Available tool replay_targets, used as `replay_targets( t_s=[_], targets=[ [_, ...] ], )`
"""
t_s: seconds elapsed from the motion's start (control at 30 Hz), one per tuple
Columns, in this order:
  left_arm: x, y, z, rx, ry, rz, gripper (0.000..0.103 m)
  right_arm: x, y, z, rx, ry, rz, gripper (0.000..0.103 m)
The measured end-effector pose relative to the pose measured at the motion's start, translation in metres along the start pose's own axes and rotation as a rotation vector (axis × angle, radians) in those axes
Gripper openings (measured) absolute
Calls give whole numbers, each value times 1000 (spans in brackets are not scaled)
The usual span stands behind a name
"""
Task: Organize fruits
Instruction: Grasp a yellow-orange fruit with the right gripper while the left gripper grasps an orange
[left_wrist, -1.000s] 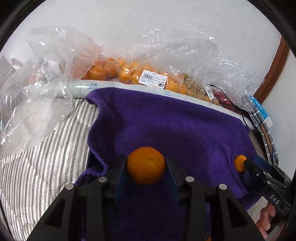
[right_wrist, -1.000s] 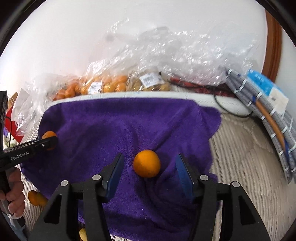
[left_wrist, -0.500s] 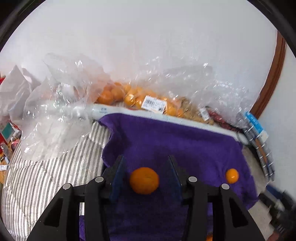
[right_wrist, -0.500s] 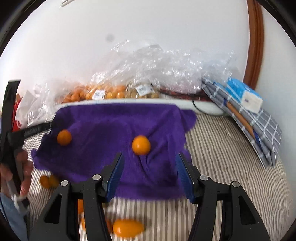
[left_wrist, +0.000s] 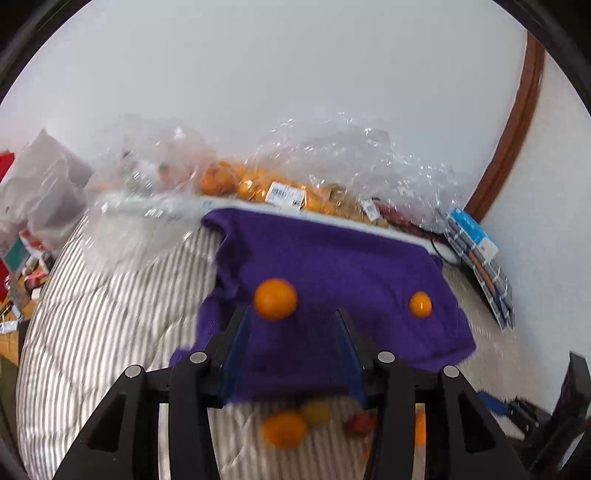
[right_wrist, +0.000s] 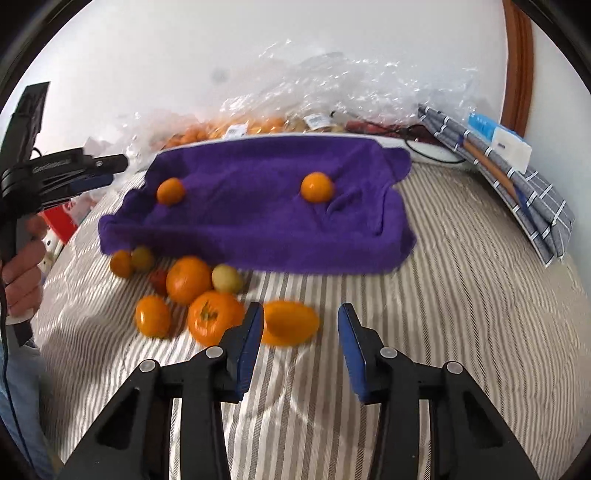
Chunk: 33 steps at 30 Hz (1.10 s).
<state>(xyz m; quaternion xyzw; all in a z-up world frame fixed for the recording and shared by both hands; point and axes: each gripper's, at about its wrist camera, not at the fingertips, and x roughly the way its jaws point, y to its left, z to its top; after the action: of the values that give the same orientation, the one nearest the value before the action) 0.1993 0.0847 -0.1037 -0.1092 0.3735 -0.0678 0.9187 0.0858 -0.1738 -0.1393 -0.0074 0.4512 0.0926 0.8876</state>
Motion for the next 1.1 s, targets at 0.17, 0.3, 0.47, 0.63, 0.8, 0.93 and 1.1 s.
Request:
replay_targets(
  t_s=[0.17, 0.3, 0.47, 0.63, 0.8, 0.93, 1.1],
  targets=[
    [-6, 14, -26, 5, 3, 48, 44, 9, 4, -6, -53, 7, -11, 43],
    [3, 25, -35, -25, -2, 41, 44, 18, 6, -5, -48, 5, -5, 43],
    [9, 27, -39, -41, 5, 13, 44, 29, 7, 0, -50, 6, -27, 44],
    [12, 26, -45, -49, 38, -41, 44, 33, 1, -1, -26, 22, -19, 32],
    [15, 15, -55, -5, 76, -83, 44, 22, -10, -7, 6, -10, -42, 32],
    [27, 5, -62, 29, 136, -79, 44, 13, -19, -13, 44, -30, -34, 32],
    [35, -4, -70, 61, 165, -56, 43, 5, -26, -15, 83, -67, -23, 32]
  ],
)
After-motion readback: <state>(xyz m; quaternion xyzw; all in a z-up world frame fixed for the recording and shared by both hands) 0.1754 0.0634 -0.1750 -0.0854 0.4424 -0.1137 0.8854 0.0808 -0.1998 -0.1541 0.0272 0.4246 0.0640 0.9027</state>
